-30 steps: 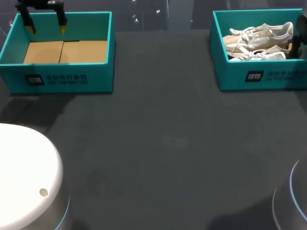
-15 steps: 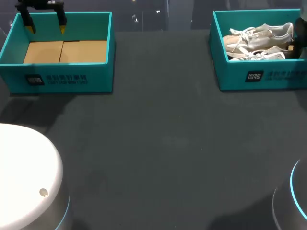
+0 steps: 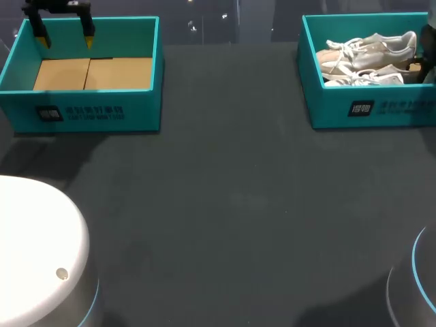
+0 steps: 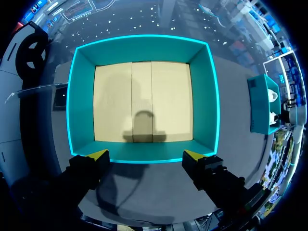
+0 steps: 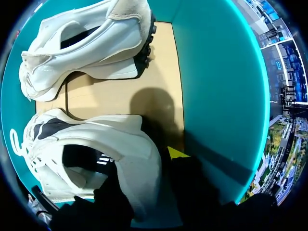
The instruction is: Take the shoe out of the shoebox, open the shoe tongue, remove and reinsert the insole, then place the shoe into the shoebox
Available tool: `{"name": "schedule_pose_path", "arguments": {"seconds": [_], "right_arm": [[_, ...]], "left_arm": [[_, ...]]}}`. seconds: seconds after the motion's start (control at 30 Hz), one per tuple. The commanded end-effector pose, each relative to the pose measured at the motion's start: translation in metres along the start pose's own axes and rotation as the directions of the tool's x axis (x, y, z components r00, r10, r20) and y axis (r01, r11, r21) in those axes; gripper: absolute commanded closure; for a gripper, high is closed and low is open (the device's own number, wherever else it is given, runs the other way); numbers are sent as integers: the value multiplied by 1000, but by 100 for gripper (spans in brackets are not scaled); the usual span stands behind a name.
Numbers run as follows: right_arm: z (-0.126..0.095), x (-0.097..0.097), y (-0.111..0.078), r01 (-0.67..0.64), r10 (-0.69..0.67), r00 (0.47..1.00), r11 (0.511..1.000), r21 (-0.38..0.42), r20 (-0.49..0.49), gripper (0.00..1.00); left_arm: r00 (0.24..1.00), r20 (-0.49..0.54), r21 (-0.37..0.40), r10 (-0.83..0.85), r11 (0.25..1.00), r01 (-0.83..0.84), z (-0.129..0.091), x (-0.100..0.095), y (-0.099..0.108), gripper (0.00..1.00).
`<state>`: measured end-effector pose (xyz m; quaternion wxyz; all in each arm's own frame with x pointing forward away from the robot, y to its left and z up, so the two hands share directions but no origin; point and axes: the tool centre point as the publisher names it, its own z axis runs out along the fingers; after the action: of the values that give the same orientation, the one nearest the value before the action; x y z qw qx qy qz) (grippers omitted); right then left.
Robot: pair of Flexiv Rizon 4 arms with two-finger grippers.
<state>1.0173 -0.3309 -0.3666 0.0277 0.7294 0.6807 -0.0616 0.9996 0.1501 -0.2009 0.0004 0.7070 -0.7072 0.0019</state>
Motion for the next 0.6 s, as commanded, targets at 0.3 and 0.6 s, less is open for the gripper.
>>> {"name": "schedule_pose_path", "arguments": {"seconds": [0.3, 0.6], "right_arm": [[-17, -8, -6, -10, 10, 1000, 1000, -16, -27, 100], [-31, -7, -5, 5, -6, 999, 1000, -26, -41, 100]], "left_arm": [[1000, 1, -1, 0, 1000, 0, 0, 0, 0, 0], [1000, 1, -1, 0, 1000, 0, 0, 0, 0, 0]]}}
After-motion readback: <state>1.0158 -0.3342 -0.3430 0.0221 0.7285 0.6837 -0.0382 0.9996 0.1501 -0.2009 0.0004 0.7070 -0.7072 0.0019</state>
